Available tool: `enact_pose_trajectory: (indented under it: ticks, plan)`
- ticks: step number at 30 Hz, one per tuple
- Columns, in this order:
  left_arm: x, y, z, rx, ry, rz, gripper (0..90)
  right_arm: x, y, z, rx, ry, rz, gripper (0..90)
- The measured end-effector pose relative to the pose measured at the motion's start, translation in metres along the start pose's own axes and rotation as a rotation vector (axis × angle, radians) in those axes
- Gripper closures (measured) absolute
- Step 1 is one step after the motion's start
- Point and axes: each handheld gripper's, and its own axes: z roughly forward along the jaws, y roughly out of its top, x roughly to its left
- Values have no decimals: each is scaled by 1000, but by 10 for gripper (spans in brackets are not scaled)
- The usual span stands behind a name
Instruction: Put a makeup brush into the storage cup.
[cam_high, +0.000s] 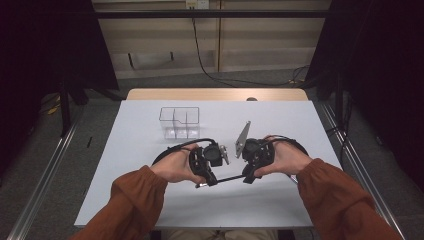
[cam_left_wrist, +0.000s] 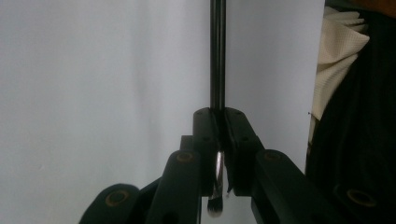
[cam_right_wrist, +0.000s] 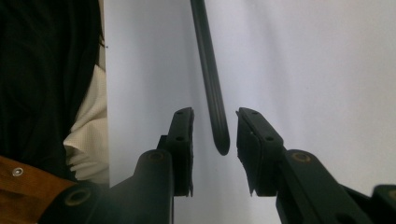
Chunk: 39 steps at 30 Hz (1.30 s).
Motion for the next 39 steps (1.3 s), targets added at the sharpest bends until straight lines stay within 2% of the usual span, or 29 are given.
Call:
enact_pose_trajectory:
  ticks: [7,16,20,25,26,28,30,34,37,39]
  plan:
    - [1,1,-1,-5,-11,11,843,1,2,1,-3,11,-19,715]
    - [0,2,2,-10,-2,21,843,0,2,4,0,32,-21,784]
    - [-1,2,4,-22,-12,10,843,-1,2,6,-1,42,-27,809]
    - [-1,2,3,-25,-7,26,840,-1,0,7,-3,56,-28,836]
    - [0,2,2,-19,-24,38,840,-1,-1,7,-5,58,-33,837]
    - [-1,1,3,-33,-15,17,836,-2,-1,7,-17,59,-41,840]
    - [1,1,2,-24,-4,38,836,-3,-2,8,-22,55,-45,840]
    - [3,-2,2,-58,1,13,828,-5,-4,8,-39,55,-41,842]
    - [5,-3,0,-63,2,17,816,-5,-4,7,-38,49,-36,843]
    - [5,-4,0,-86,17,6,799,-5,-5,7,-36,48,-34,843]
